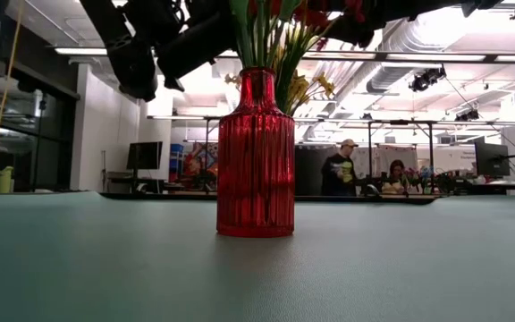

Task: Sort flowers into vase by color
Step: Put the red flowers into the yellow vase, then return to Home Position

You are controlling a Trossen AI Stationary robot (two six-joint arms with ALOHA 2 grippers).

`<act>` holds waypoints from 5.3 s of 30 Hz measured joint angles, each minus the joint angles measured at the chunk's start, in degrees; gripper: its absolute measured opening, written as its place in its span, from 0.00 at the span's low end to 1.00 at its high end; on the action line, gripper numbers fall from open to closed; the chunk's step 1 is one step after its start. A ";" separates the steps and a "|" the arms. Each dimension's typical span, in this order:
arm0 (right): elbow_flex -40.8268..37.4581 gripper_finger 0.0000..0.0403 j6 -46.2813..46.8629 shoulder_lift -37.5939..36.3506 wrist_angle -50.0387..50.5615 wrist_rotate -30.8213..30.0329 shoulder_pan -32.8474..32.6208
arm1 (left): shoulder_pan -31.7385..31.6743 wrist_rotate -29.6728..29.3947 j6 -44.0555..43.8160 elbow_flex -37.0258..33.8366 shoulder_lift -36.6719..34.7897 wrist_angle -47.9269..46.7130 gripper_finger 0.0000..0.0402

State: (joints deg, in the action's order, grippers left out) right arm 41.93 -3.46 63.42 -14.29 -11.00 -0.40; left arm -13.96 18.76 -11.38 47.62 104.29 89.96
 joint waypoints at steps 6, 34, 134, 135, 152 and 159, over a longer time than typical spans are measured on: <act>0.00 0.85 0.01 0.00 0.14 0.00 0.00 | 0.15 0.67 0.00 -0.02 1.72 -0.06 0.00; 0.00 0.85 0.45 0.00 0.18 0.00 0.00 | -0.24 -1.30 -2.51 -6.10 3.43 -0.42 0.00; -25.20 0.00 10.97 -37.93 29.26 -0.53 -1.53 | 24.79 -38.39 15.09 -46.93 -44.16 -32.01 0.00; -25.44 0.00 10.86 -40.06 28.84 0.54 -1.56 | 24.82 -38.29 15.09 -46.94 -44.79 -33.29 0.00; -38.05 0.00 14.45 -55.03 9.75 11.00 -5.49 | 24.81 -44.25 14.63 -45.35 -47.34 -33.31 0.00; -38.07 0.00 24.09 -54.82 14.54 10.88 -5.49 | 24.81 -44.25 14.63 -45.35 -47.34 -33.43 0.00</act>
State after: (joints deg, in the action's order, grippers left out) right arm 3.86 20.63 8.60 0.24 -0.12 -5.89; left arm 10.85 -25.50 3.25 2.26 56.95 56.53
